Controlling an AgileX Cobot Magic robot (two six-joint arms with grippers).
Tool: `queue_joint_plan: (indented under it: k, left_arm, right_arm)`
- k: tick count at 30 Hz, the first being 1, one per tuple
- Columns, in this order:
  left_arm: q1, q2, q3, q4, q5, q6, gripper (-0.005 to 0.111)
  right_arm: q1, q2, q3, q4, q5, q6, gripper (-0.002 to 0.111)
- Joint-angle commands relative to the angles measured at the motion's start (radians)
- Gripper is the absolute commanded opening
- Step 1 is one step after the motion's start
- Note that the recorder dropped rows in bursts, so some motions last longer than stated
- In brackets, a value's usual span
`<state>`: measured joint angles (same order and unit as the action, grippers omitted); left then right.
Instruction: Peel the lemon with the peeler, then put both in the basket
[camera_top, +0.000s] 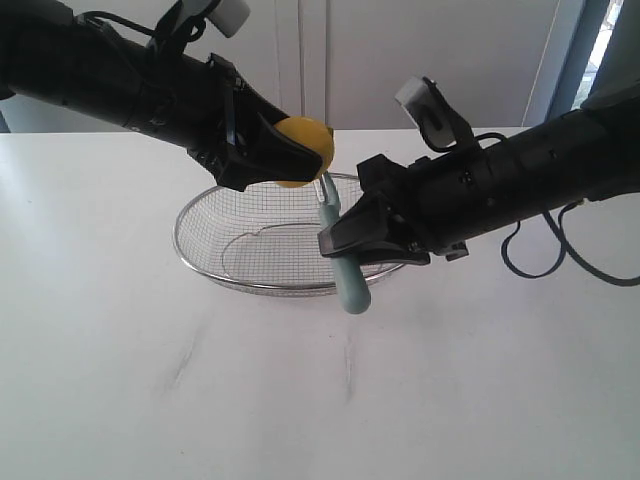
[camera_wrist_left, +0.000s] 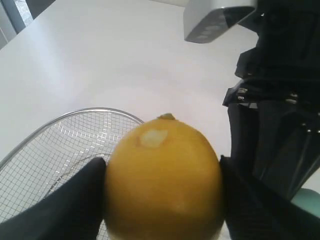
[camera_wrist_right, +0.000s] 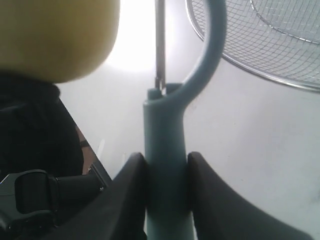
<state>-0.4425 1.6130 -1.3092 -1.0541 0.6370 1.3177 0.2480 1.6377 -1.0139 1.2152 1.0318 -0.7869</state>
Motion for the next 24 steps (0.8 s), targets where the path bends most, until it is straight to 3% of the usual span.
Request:
queue_joint_plan:
  k: [1,24]
  left_arm:
    - [0.001,-0.019,0.006,-0.043,0.011,0.000,0.000]
    - [0.001,-0.019,0.006,-0.043,0.011,0.000,0.000]
  right_arm:
    - [-0.001,-0.002,-0.003,0.036,0.015,-0.015,0.000]
    - [-0.052,-0.102,-0.003,0.046,0.016,-0.013,0.000]
